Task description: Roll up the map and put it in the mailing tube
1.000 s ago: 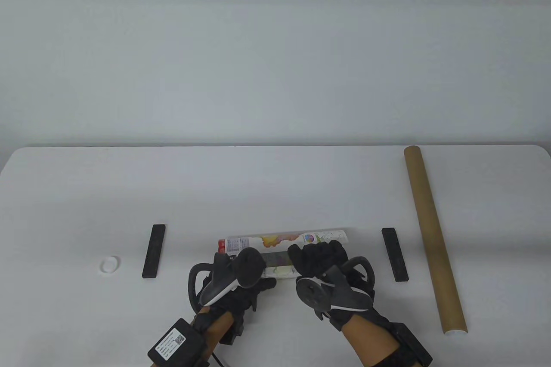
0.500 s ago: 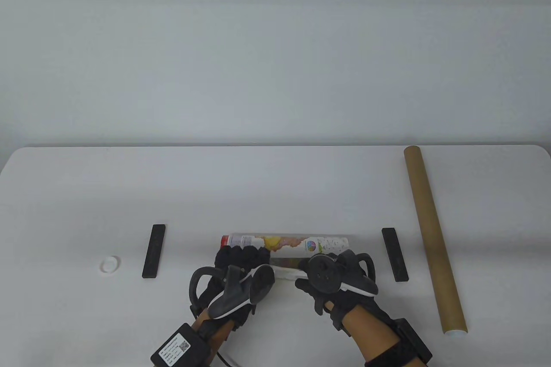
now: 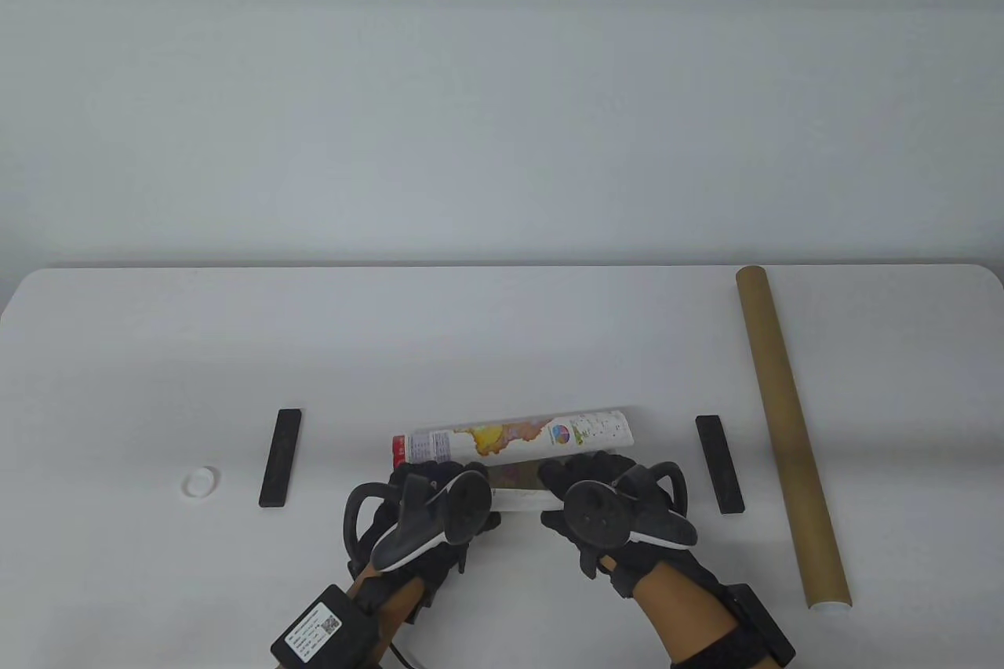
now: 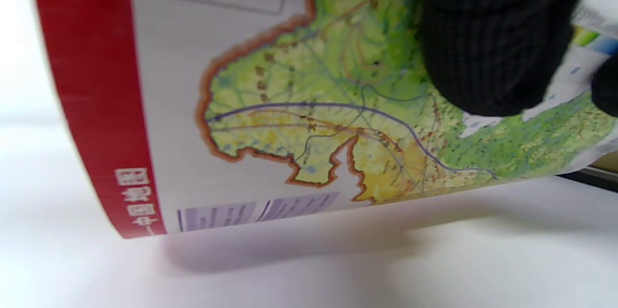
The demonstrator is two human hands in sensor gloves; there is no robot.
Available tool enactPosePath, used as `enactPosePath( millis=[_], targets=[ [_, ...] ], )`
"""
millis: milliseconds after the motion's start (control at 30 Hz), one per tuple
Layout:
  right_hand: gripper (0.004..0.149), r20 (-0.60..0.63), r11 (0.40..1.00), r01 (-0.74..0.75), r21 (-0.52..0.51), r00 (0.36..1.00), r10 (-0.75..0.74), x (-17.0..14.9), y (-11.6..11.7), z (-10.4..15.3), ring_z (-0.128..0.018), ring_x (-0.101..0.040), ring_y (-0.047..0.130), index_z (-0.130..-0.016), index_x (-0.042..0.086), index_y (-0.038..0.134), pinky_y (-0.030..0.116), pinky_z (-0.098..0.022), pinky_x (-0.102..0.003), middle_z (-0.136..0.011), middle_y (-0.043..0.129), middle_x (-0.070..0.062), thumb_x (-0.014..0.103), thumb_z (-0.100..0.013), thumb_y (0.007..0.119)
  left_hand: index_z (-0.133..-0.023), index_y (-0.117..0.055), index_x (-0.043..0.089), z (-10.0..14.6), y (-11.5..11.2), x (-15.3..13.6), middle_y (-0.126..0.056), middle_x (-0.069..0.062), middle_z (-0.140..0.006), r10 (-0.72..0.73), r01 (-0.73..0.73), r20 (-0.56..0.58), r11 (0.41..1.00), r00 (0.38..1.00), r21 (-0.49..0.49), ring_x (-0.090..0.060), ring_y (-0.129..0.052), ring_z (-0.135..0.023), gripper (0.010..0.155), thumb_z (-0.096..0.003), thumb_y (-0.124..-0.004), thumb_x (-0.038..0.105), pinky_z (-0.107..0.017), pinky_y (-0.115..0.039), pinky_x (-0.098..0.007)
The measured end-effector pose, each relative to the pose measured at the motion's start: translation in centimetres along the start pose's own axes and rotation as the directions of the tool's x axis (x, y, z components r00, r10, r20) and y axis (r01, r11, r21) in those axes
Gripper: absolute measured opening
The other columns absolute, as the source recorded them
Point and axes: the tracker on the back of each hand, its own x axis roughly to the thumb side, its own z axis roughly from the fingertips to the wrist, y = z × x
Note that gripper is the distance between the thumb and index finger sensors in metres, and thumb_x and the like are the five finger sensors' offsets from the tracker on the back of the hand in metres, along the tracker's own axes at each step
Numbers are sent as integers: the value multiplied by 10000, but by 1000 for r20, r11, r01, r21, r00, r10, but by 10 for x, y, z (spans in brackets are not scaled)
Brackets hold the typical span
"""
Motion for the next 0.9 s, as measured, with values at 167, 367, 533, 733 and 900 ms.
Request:
enactPosePath(
  millis=[167,367,533,733,900],
  targets=[
    [771,33,985,-163,-60,986,165,16,-5,1,-803,-433,821,-1108,95,595,588,-628,-682,-900,764,-130,384,-474,928,-797,-888,392,-10,-7,-20,-964,127,-432,258,-276,-107,935,960,-224,-95,-1008,-350,574,-311,-942,693,-584,-811,-357],
    [677,20,979,-192,-67,981,193,16,-2,0,-584,-309,905,-1016,109,726,703,-568,-598,-692,847,-40,409,-450,944,-778,-902,398,-12,-9,-19,-957,119,-452,288,-299,-81,908,954,-294,-105,-1001,-383,526,-339,-922,687,-608,-790,-366],
    [547,-20,991,-131,-8,991,131,9,0,-4,-412,-238,946,-885,100,848,790,-468,-543,-531,889,8,414,-448,944,-840,-873,399,-5,-5,-5,-938,73,-683,130,-129,-1,981,991,-142,-185,-993,-630,580,-338,-899,688,-690,-725,-425],
    [513,-128,982,159,105,981,-145,-13,8,-7,-368,-234,952,-848,78,880,805,-423,-540,-495,894,3,407,-460,936,-949,-745,422,10,6,18,-830,83,-871,-124,120,27,986,992,119,-204,-915,-808,667,-344,-886,666,-740,-677,-438],
    [488,-165,915,362,176,928,-335,-27,17,-7,-359,-248,949,-834,69,892,795,-411,-552,-486,896,-9,389,-468,936,-906,-786,434,14,7,24,-853,93,-824,-191,166,84,956,978,242,-174,-942,-736,635,-320,-892,654,-719,-699,-414]
  ],
)
